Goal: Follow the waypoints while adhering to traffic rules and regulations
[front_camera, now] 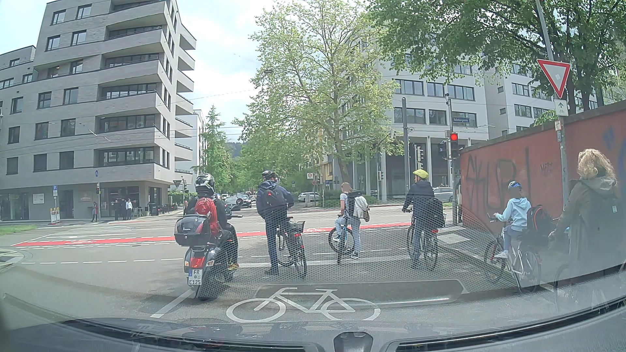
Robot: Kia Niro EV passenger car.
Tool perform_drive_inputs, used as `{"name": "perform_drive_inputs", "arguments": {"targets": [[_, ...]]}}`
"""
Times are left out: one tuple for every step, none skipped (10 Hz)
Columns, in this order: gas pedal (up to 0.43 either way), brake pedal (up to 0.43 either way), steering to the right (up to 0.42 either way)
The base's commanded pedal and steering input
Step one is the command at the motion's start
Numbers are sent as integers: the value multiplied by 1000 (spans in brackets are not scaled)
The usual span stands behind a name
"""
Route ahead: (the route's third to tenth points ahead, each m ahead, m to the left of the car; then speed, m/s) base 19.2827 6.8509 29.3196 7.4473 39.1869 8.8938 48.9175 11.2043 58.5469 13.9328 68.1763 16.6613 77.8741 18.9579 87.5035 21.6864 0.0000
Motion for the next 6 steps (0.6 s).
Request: {"name": "perform_drive_inputs", "arguments": {"targets": [[0, 268, -15], [0, 268, -15], [0, 268, -15], [0, 268, -15], [0, 268, -15], [0, 262, -15]]}}
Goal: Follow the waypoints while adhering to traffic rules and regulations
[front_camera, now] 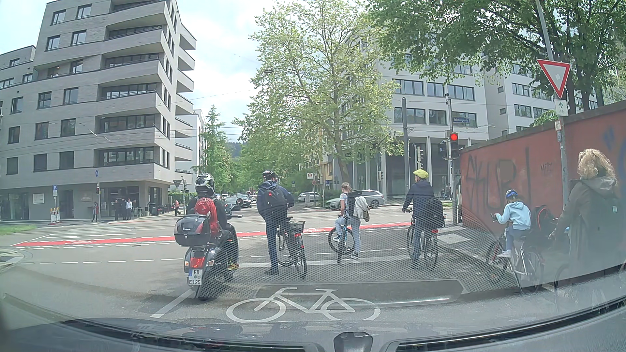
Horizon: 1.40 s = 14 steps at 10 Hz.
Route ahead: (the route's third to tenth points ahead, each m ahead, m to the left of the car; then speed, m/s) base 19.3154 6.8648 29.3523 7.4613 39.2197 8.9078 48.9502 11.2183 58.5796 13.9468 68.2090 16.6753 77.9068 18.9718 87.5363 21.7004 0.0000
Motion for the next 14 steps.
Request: {"name": "perform_drive_inputs", "arguments": {"targets": [[0, 268, -15], [0, 262, -15], [0, 268, -15], [0, 268, -15], [0, 262, -15], [0, 262, -15], [0, 268, -15], [0, 268, -15], [0, 268, -15], [0, 262, -15], [0, 268, -15], [0, 268, -15], [0, 268, -15], [0, 268, -15]]}}
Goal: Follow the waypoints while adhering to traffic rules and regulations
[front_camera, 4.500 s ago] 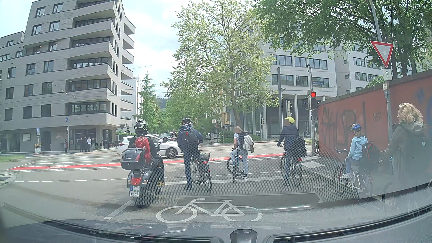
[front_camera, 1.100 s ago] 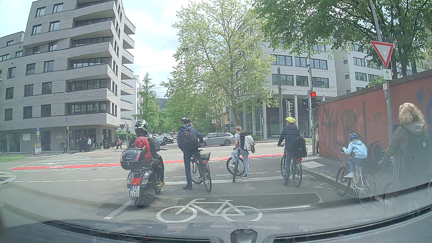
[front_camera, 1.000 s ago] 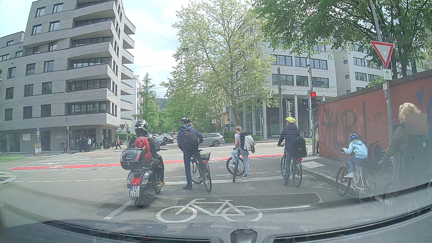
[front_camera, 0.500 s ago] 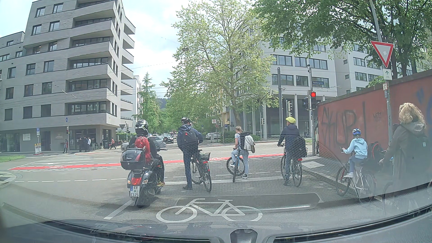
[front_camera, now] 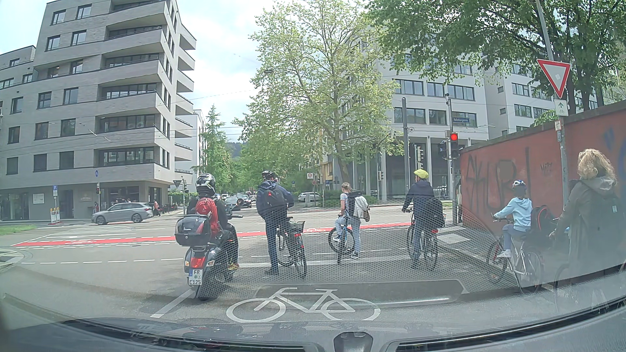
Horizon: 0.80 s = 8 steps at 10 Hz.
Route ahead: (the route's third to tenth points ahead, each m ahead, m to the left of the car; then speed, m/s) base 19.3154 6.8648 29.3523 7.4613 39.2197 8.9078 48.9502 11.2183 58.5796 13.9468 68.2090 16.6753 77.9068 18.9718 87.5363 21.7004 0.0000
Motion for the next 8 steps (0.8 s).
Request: {"name": "perform_drive_inputs", "arguments": {"targets": [[0, 268, -15], [0, 268, -15], [0, 268, -15], [0, 268, -15], [0, 268, -15], [0, 268, -15], [0, 268, -15], [0, 262, -15]]}}
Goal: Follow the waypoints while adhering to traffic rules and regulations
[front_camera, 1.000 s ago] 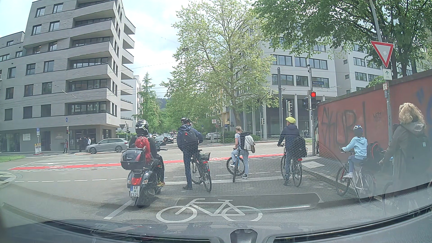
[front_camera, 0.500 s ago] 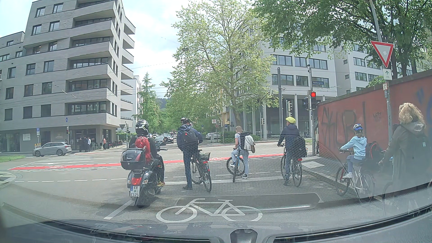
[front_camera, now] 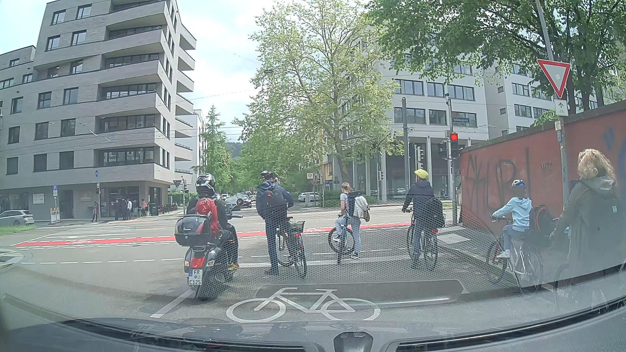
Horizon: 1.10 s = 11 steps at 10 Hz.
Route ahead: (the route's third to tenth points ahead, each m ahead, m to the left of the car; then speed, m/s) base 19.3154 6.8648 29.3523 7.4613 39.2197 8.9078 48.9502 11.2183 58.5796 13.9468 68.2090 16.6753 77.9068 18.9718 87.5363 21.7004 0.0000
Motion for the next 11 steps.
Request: {"name": "perform_drive_inputs", "arguments": {"targets": [[0, 268, -15], [0, 262, -15], [0, 268, -15], [0, 268, -15], [0, 268, -15], [0, 268, -15], [0, 268, -15], [0, 268, -15], [0, 268, -15], [0, 268, -15], [0, 268, -15]]}}
